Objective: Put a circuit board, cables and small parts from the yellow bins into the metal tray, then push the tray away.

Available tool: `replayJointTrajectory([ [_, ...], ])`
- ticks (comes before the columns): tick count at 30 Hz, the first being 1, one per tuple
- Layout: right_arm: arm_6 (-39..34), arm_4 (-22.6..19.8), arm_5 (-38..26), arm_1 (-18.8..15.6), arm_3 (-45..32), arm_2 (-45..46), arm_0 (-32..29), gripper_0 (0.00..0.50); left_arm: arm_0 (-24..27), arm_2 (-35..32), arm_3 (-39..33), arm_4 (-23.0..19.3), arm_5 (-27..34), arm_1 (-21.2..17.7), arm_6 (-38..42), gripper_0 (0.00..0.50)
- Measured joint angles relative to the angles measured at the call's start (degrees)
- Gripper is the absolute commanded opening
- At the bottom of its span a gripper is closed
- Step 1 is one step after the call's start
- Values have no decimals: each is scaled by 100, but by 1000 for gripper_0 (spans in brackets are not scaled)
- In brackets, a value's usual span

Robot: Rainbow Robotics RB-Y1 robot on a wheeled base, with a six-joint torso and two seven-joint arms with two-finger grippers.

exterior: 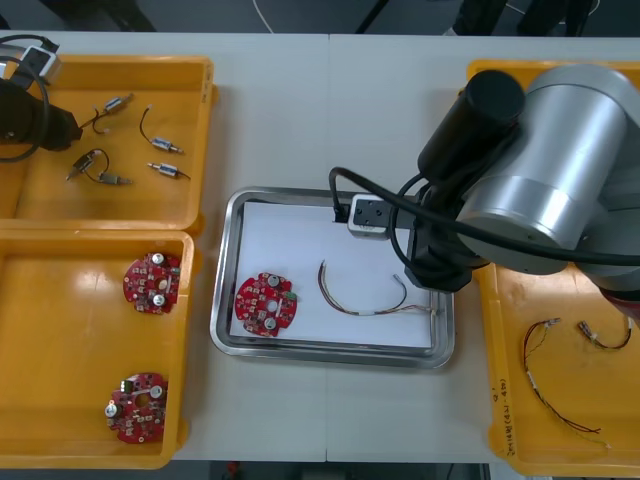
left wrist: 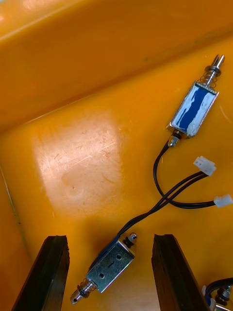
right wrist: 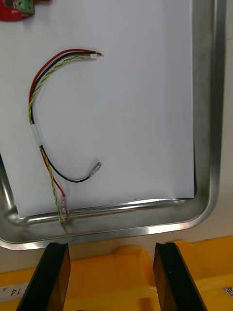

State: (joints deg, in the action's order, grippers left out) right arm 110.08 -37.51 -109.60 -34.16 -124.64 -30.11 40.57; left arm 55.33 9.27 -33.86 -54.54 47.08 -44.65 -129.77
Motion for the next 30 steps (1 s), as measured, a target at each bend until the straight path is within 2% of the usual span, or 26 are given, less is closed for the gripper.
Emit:
replayJointTrajectory([
  [14, 0, -1, -21, -98, -195, 1426, -202, 500, 1, 263, 217, -250, -208, 6, -3, 500],
  [21, 0, 157, -21, -238, -185, 2138, -371, 500, 1, 264, 222, -378, -276, 7, -8, 500],
  [30, 1, 177, -21, -270, 606, 3066, -400, 500, 1, 264, 223, -422, -282, 9, -10, 500],
])
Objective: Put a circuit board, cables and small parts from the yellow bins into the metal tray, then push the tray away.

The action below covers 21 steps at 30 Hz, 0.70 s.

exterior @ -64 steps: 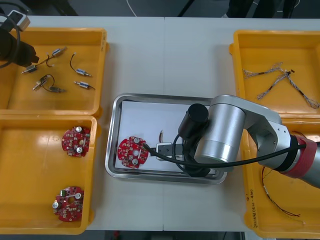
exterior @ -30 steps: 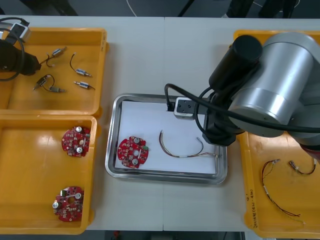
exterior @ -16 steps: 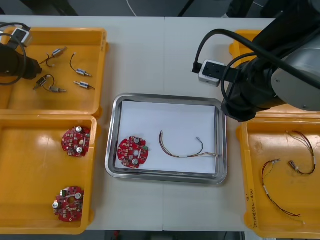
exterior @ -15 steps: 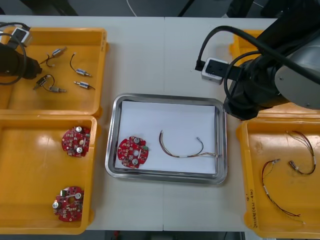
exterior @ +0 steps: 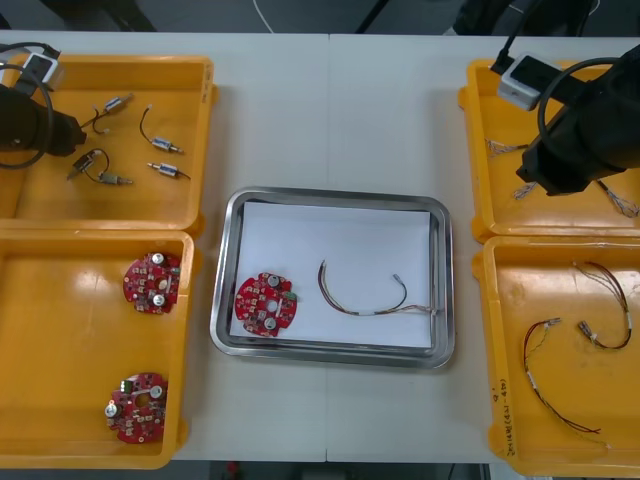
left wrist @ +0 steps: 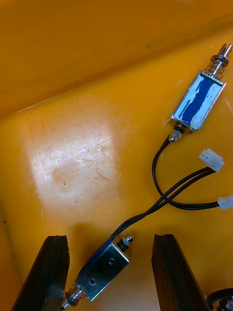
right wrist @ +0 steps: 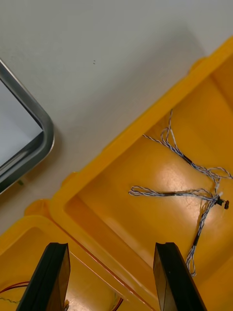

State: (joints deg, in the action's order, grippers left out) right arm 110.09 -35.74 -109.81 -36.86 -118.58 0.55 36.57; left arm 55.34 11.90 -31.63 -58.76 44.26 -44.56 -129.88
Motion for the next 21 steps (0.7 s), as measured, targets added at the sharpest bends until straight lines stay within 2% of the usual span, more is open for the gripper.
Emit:
replayJointTrajectory([
  [8, 10, 144, 0, -4, 801, 736, -1, 500, -4, 0, 1, 0, 0, 1, -4, 500],
  [15, 115, 427, 0, -106, 1287, 808, 5, 500, -35, 0, 2, 0, -2, 2, -6, 500],
  [21, 333, 568, 0, -131, 2000, 876, 170, 500, -52, 0, 2, 1, -6, 2, -8, 500],
])
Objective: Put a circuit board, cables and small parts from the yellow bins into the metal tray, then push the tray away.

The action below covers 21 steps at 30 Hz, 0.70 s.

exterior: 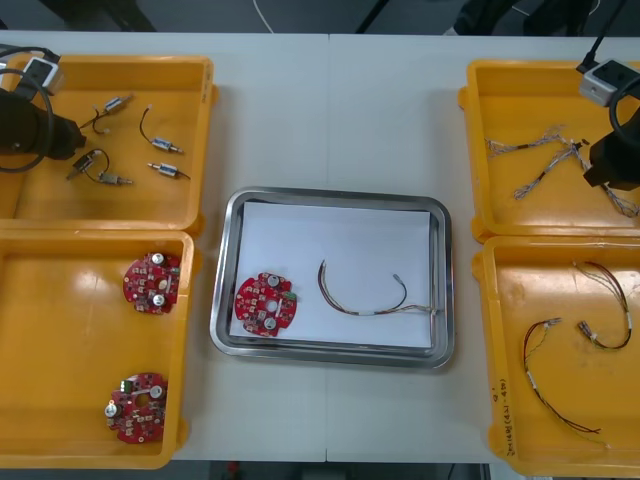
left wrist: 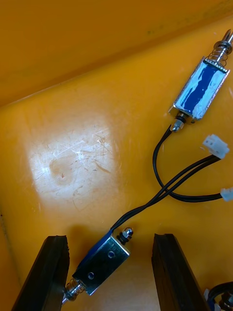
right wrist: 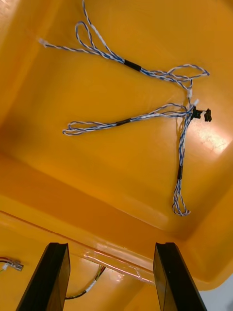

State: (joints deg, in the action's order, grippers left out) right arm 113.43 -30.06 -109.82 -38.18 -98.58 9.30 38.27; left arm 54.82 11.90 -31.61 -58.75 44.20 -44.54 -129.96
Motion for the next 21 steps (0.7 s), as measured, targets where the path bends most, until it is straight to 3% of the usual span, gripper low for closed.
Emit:
replayJointTrajectory([
  [4, 88, 69, 0, 0, 524, 155, 211, 500, 0, 0, 0, 2, -1, 0, -1, 488],
  [5, 114, 98, 0, -1, 644, 193, 264, 500, 0, 0, 0, 2, -1, 0, -1, 426],
  [7, 140, 154, 0, -1, 865, 259, 365, 500, 0, 0, 0, 2, -2, 0, -1, 108],
  [8, 141, 176, 0, -3, 967, 286, 409, 500, 0, 0, 0, 3, -3, 0, -1, 0],
  [11, 286, 222, 9, -13, 1191, 354, 482, 500, -2, 0, 0, 5, -3, 0, -2, 0],
  [16, 1183, 273, 322, -76, 1516, 441, 501, 500, -5, 0, 0, -4, -32, 2, -5, 0],
  [21, 1314, 274, 615, -104, 2009, 618, 584, 500, -6, 0, 0, -32, -32, 3, -8, 0],
])
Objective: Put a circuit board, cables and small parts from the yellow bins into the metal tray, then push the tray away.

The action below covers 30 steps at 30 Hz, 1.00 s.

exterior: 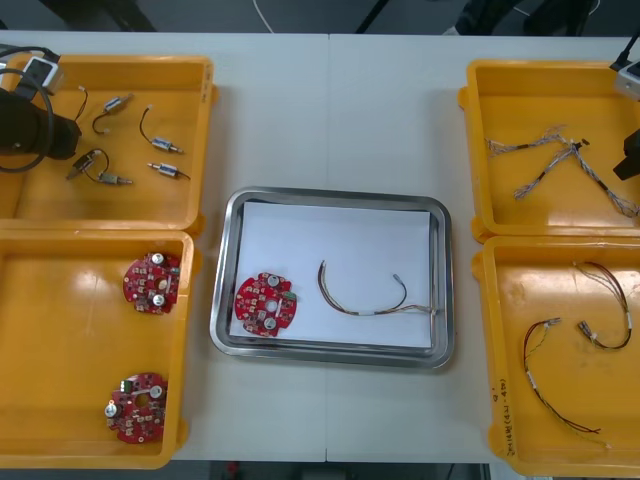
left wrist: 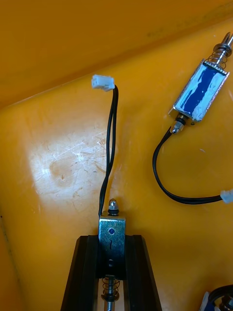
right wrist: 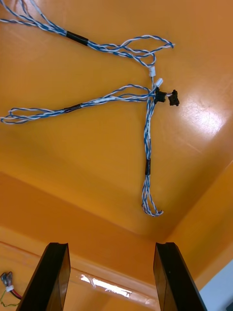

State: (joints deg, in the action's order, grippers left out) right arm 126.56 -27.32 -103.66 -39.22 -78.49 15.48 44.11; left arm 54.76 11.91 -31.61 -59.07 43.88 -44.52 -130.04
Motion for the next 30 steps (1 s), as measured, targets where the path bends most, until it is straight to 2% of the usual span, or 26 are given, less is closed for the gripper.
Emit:
replayJointTrajectory([
  [4, 341, 15, 249, -1, 430, 83, 129, 500, 0, 0, 0, -1, 5, 0, -4, 0],
  [10, 372, 15, 729, -2, 1008, 89, 291, 500, 0, 0, -39, -25, 120, 0, -6, 0],
  [17, 374, -187, 1398, -3, 1744, 89, 363, 500, 0, -35, -340, 25, 762, -16, -6, 0],
  [21, 398, -291, 1796, -3, 2161, 89, 366, 500, 0, -181, -570, 351, 1045, -16, -6, 0],
  [26, 514, -303, 2121, -4, 2541, 89, 405, 500, -1, -296, -1207, 1061, 1615, -19, 4, 0],
  [30, 622, -305, 2309, -10, 3035, 89, 575, 500, -1, -297, -1666, 1335, 1937, -20, 195, 0],
])
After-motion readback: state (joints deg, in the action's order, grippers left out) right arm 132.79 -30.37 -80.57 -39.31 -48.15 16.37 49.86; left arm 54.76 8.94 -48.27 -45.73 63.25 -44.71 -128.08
